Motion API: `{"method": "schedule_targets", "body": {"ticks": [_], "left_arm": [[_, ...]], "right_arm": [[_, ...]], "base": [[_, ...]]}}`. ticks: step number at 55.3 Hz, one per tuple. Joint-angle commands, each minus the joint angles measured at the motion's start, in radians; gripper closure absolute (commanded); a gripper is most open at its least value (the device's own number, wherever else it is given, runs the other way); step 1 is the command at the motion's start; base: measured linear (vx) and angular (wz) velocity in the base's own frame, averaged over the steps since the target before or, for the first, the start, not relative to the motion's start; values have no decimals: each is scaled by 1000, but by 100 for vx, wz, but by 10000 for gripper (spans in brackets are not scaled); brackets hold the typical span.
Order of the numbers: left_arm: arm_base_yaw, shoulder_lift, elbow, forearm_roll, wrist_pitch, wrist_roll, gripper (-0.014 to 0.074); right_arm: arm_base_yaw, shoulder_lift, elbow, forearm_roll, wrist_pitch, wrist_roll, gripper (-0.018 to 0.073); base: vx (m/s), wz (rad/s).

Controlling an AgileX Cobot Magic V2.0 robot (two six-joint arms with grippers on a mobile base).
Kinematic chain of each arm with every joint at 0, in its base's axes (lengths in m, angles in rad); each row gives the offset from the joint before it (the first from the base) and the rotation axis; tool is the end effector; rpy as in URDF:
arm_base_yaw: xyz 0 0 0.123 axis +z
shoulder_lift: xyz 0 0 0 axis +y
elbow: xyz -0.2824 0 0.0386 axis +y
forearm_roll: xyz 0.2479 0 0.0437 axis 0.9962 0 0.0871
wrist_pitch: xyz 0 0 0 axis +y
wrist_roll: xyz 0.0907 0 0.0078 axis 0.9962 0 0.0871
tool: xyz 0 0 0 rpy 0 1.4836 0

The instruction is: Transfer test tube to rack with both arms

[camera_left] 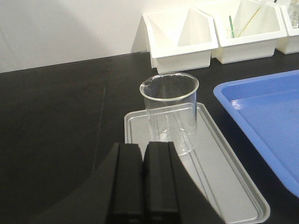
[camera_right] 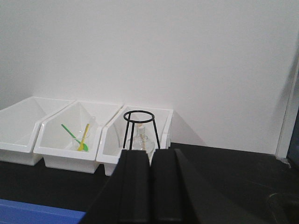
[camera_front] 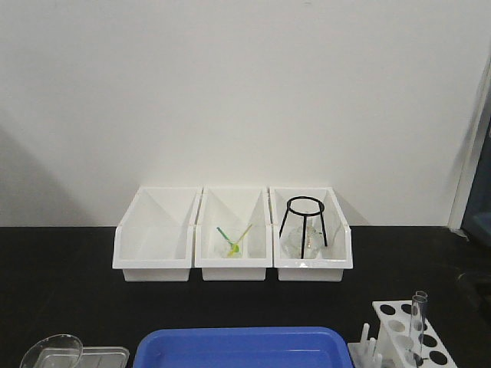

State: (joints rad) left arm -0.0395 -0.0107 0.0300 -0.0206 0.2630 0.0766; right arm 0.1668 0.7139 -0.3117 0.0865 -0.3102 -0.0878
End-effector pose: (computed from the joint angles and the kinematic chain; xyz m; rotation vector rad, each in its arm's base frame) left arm 0.0551 -0.0027 0.1797 0.0888 1.7636 0.0078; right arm 0.1464 0.0222 0.2796 -0.1151 1.5735 0.1057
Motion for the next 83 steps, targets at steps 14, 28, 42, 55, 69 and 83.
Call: {"method": "schedule_targets", "body": {"ticks": [14, 28, 42, 55, 69, 83], "left_arm": [[3, -14, -27, -10, -78, -2, 594], [3, -14, -27, -10, -78, -2, 594], [3, -14, -27, -10, -78, -2, 594], [3, -14, -27, -10, -78, -1, 594], [3, -14, -27, -10, -78, -1, 594], [3, -14, -27, -10, -78, -1, 594]], "right_arm": [[-7, -4, -25, -6, -78, -19, 571], [-7, -237, 140, -115, 20, -24, 571], [-29, -604, 354, -157, 196, 8, 571], [-137, -733, 358, -146, 344, 32, 571], [-134, -734, 358, -140, 336, 32, 571], [-134, -734, 358, -139, 336, 31, 571]], "base": [[0, 0], [0, 0], [0, 0], [0, 0], [0, 0], [0, 0]]}}
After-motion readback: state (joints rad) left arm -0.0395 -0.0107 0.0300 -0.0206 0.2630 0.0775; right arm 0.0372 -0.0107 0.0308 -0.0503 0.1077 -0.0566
